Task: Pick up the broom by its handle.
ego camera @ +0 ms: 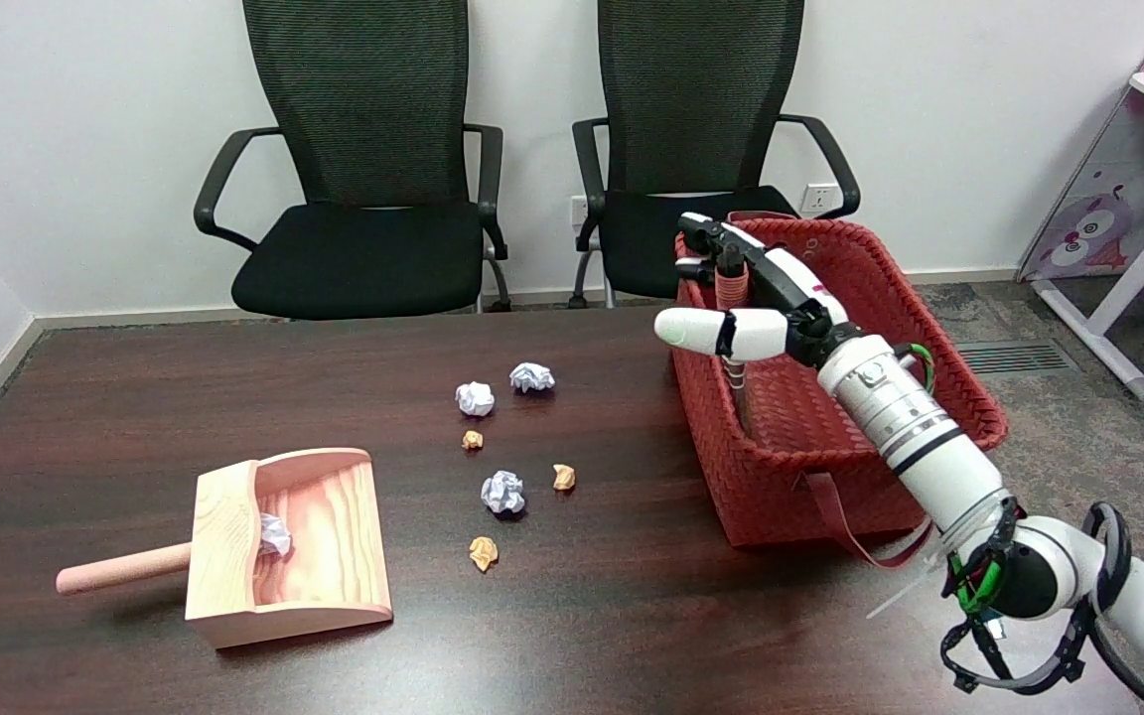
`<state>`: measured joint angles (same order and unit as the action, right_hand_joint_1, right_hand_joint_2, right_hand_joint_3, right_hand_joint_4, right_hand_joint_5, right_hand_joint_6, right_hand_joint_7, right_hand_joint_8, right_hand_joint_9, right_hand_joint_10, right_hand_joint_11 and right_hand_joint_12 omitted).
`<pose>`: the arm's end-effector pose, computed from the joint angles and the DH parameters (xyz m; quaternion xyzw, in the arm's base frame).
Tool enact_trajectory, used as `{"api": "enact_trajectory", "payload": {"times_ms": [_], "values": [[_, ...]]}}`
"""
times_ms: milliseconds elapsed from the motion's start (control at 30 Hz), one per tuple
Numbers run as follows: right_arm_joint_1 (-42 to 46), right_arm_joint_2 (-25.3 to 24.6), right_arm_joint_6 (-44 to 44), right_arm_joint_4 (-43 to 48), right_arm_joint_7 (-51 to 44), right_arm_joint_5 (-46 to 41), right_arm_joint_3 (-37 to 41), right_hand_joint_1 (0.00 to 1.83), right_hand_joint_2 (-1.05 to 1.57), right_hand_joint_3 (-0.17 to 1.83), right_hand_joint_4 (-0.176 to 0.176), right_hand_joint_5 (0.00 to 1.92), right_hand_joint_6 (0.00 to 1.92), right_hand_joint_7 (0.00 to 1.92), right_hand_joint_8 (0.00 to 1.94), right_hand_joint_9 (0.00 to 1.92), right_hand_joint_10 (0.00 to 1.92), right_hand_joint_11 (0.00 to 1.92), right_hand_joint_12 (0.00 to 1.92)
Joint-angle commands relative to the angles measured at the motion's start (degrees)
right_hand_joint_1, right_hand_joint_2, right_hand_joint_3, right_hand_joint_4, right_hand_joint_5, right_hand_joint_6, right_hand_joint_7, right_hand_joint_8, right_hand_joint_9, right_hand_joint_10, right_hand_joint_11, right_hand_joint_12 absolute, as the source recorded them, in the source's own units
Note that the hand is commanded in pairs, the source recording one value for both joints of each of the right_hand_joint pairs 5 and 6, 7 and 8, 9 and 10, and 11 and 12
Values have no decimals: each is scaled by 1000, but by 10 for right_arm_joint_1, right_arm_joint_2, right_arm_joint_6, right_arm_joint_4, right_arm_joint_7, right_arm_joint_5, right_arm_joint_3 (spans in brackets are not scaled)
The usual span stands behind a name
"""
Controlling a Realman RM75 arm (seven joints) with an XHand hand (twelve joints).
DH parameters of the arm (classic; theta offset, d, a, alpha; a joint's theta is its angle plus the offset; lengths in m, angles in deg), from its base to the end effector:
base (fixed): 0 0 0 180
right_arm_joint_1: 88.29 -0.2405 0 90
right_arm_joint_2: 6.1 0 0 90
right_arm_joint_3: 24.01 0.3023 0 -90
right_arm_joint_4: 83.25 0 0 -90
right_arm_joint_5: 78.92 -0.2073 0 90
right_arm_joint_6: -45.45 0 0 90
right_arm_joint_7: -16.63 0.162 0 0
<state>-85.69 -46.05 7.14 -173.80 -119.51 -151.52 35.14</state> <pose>-0.2560 -0.3247 0.3896 0.6333 -0.3724 0.4338 0.5216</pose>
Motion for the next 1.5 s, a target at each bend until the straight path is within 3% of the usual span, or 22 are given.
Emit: {"api": "enact_trajectory", "payload": {"times_ms": [33, 100, 133, 367, 467, 700, 767, 967, 1167, 1400, 1467, 1500], "values": [[-1, 0, 2, -13, -54, -25, -8, 958, 360, 516, -176, 277, 277, 277, 277, 566, 566, 840, 840], [-1, 0, -1, -13, -54, -25, -10, 961, 365, 532, -176, 294, 294, 294, 294, 613, 613, 984, 984], [-1, 0, -1, -13, -54, -25, -10, 963, 369, 554, -176, 319, 319, 319, 319, 672, 672, 1198, 1198], [-1, -2, -3, -12, -54, -24, -10, 968, 376, 631, -176, 462, 462, 462, 462, 1037, 1037, 1717, 1717], [-1, -3, -13, -10, -54, -24, -16, 968, 383, 645, -176, 518, 518, 518, 518, 1162, 1162, 1822, 1822], [-1, -4, -50, -5, -54, -26, -31, 971, 447, 642, -176, 997, 997, 997, 997, 1505, 1505, 1920, 1920], [-1, -4, -53, -4, -54, -26, -32, 950, 492, 640, 176, 1169, 1169, 1169, 1169, 1598, 1598, 1920, 1920], [-1, -4, -55, -3, -53, -26, -32, 931, 586, 651, 176, 1643, 1643, 1643, 1643, 1920, 1920, 1920, 1920], [-2, -4, -56, -1, -53, -26, -29, 892, 616, 678, 176, 1909, 1909, 1909, 1909, 1920, 1920, 1920, 1920], [-9, -3, -56, -6, -53, -28, -21, 933, 652, 718, 176, 1920, 1920, 1920, 1920, 1920, 1920, 1920, 1920], [-11, -3, -56, -11, -53, -44, -16, 927, 853, 794, 176, 1920, 1920, 1920, 1920, 1920, 1920, 1920, 1920], [-12, -3, -58, -11, -53, -47, -13, 934, 1115, 930, 176, 1920, 1920, 1920, 1920, 1920, 1920, 1920, 1920]]}}
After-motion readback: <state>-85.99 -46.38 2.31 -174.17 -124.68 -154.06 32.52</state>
